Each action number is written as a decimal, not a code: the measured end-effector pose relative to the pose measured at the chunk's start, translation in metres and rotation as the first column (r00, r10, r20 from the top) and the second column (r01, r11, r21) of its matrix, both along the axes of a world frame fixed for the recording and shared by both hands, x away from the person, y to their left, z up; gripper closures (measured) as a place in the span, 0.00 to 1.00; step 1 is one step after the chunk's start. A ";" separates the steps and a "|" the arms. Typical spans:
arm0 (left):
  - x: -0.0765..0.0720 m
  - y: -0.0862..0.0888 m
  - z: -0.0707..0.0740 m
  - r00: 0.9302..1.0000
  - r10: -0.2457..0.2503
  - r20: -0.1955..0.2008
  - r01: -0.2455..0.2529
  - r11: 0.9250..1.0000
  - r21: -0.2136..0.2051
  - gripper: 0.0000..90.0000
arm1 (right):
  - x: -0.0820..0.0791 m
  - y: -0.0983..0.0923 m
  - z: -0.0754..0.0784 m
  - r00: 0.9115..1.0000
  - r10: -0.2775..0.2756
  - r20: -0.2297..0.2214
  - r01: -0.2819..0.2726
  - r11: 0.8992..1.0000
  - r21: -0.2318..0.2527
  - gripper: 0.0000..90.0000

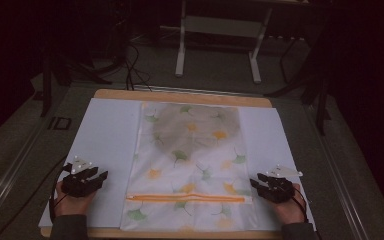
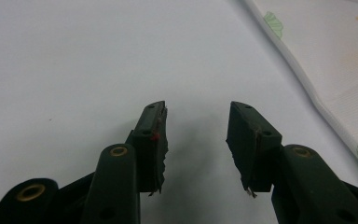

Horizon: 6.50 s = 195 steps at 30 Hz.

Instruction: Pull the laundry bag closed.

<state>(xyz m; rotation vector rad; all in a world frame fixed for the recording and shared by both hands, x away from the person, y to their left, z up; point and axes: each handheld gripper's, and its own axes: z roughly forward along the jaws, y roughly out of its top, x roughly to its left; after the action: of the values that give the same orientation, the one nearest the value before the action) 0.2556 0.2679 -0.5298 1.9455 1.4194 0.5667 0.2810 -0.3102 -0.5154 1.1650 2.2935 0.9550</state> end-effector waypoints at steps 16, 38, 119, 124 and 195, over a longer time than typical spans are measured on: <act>-0.003 0.001 0.002 1.000 -0.006 -0.008 0.006 1.000 -0.030 0.65 | 0.003 0.039 0.016 0.993 0.122 -0.004 -0.122 0.992 0.017 0.67; -0.004 0.000 0.002 1.000 -0.018 -0.016 0.017 1.000 -0.009 0.64 | 0.015 0.106 0.027 0.971 0.237 0.025 -0.237 0.971 -0.013 0.67; -0.005 -0.001 0.004 0.999 -0.034 -0.015 0.034 0.999 -0.017 0.63 | 0.013 0.259 0.012 0.740 0.660 -0.126 -0.670 0.739 -0.064 0.61; -0.005 -0.001 0.004 0.999 -0.035 -0.016 0.035 0.999 -0.015 0.63 | 0.012 0.268 0.012 0.719 0.682 -0.131 -0.694 0.716 -0.079 0.61; -0.007 -0.007 0.007 0.996 -0.081 -0.038 0.081 0.997 -0.017 0.64 | 0.002 0.361 -0.004 0.589 0.779 -0.215 -0.807 0.579 -0.115 0.94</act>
<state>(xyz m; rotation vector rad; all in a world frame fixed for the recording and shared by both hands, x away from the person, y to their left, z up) 0.2485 0.2610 -0.5231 2.0022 1.3578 0.4820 0.2828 0.0513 -0.5196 0.0189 3.0051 0.8722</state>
